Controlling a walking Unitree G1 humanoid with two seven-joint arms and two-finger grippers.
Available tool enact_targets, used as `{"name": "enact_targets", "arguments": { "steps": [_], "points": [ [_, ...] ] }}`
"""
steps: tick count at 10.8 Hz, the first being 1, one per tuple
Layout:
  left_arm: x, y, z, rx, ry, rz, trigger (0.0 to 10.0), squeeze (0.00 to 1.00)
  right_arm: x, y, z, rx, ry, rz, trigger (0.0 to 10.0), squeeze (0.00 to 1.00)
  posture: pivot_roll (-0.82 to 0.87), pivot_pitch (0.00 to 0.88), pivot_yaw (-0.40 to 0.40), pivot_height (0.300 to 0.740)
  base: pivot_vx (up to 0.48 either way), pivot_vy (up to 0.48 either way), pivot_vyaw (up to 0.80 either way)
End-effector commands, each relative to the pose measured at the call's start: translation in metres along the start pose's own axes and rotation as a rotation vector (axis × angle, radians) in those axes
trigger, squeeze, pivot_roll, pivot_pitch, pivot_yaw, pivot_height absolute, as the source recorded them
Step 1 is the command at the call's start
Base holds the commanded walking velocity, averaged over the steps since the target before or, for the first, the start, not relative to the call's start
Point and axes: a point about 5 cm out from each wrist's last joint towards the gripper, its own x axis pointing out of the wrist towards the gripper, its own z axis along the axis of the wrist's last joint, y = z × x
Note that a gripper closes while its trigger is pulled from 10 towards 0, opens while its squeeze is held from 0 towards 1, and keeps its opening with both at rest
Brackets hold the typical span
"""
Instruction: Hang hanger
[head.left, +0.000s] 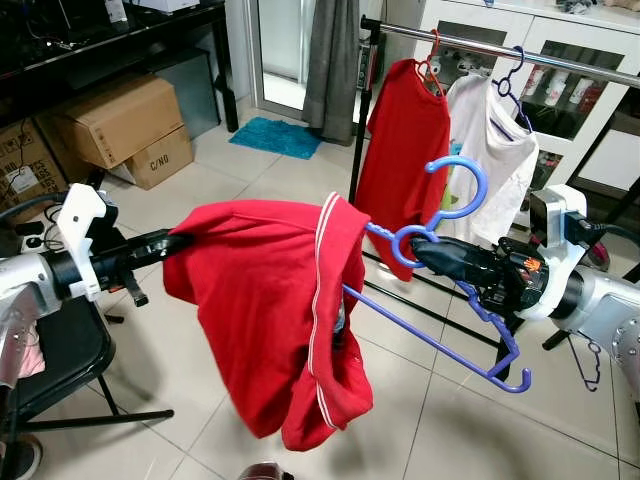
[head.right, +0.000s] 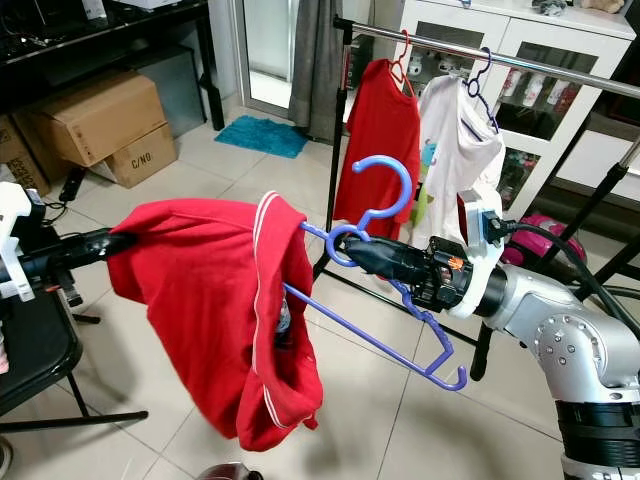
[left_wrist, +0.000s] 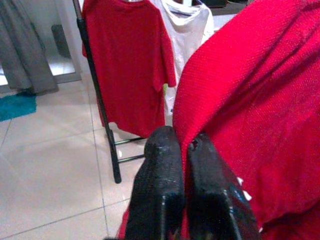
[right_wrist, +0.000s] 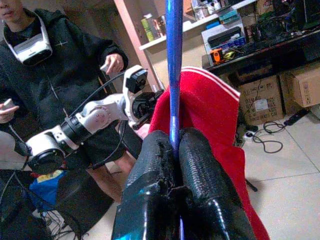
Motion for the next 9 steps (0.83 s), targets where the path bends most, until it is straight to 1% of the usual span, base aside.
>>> {"name": "enact_targets", "arguments": {
  "steps": [1,2,4,5,6,7,8,9],
  "points": [
    [-0.002,0.003,0.002,0.021,0.005,0.014,10.0,1.00,-0.002,0.001,0.016,-0.064,-0.040,0.012,10.0,0.00,0.10,0.000,-0.006,0.740,0.000,0.000,0.00],
    [-0.003,0.004,0.007,0.027,-0.007,0.015,10.0,1.00,-0.002,0.001,0.016,-0.066,-0.039,0.007,10.0,0.00,0.10,0.000,-0.006,0.740,0.000,0.000,0.00],
    [-0.003,0.006,0.033,0.062,-0.078,-0.017,10.0,1.00,-0.002,-0.001,0.016,-0.074,-0.021,-0.025,10.0,0.00,0.11,0.000,-0.010,0.740,0.000,0.000,0.00],
    [-0.002,0.007,0.042,0.071,-0.102,-0.027,10.0,1.00,-0.001,-0.003,0.016,-0.079,-0.012,-0.039,10.0,0.00,0.11,0.000,-0.012,0.740,0.000,0.000,0.00],
    [0.004,0.009,0.065,0.088,-0.178,-0.055,10.0,1.00,0.003,-0.006,0.017,-0.102,-0.002,-0.062,10.0,0.00,0.12,0.000,-0.026,0.740,0.000,0.000,0.00],
    [0.011,0.009,0.078,0.094,-0.218,-0.105,10.0,1.00,0.008,-0.007,0.017,-0.144,0.016,-0.081,10.0,0.00,0.12,0.000,-0.029,0.740,0.000,0.000,0.00],
    [0.032,-0.003,0.092,0.093,-0.223,-0.264,10.0,1.00,0.018,-0.006,0.019,-0.213,0.049,-0.092,10.0,0.00,0.13,0.000,-0.034,0.740,0.000,0.000,0.00],
    [0.049,-0.016,0.093,0.111,-0.175,-0.382,10.0,1.00,0.025,-0.003,0.019,-0.255,0.073,-0.090,10.0,0.00,0.13,0.000,-0.031,0.740,0.000,0.000,0.00]
  ]
}}
